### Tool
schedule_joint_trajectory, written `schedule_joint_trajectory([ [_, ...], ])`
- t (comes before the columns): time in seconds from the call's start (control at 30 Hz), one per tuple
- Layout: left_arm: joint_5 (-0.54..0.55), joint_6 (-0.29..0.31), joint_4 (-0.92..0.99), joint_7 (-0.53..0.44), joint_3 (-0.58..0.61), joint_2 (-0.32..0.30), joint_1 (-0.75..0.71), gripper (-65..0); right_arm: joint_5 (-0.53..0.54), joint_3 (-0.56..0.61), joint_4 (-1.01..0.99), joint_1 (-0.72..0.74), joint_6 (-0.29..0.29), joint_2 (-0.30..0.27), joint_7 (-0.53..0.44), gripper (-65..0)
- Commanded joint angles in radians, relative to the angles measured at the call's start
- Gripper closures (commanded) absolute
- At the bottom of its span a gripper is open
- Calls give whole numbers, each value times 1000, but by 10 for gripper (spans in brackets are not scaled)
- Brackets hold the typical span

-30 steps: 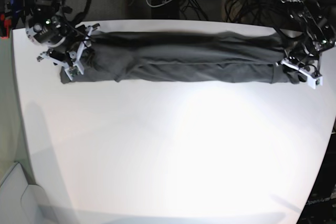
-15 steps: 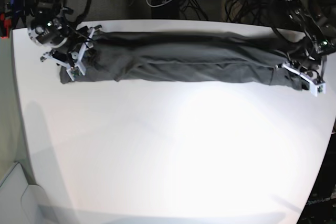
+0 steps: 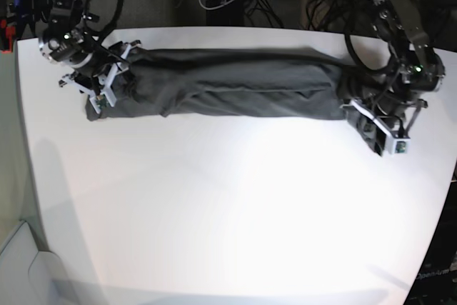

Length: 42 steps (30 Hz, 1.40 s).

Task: Layout the t-shirt on the table in an organized manner, then fold the t-shirt properly
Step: 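Hold both strip ends and lift the left gripper's end toward the right gripper, then fold the strip end with the left gripper over toward the right gripper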

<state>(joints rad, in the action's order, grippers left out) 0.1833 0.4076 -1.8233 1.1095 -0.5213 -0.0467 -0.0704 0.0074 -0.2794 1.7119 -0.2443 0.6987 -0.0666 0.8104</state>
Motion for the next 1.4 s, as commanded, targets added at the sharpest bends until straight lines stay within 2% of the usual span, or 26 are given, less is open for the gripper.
schedule_joint_trajectory([
  [0.0,2,-9,-26,-19,2,11,19,-1,-14,1,1,0,-1,-5,27,-276],
  [0.17,-104,-71,-26,-21,77,109,17,-1,-14,1,1,1,-1,-5,27,-276],
  [0.4,-201,-72,-57,-21,238,199,-45,0,-14,2,1,10,-1,-5,27,-276],
  [0.53,-278,-72,-57,-21,316,204,-56,0,-14,2,1,24,-1,-5,34,-276],
  [0.63,-293,-72,-63,-21,376,204,-75,0,-14,2,1,27,-1,-5,34,-276],
  [0.9,-293,-72,-79,-21,551,204,-127,0,-14,2,1,29,-1,-3,33,-276],
  [1.37,-291,-74,-63,-32,741,204,-119,0,-14,2,1,26,-1,-2,34,-276],
])
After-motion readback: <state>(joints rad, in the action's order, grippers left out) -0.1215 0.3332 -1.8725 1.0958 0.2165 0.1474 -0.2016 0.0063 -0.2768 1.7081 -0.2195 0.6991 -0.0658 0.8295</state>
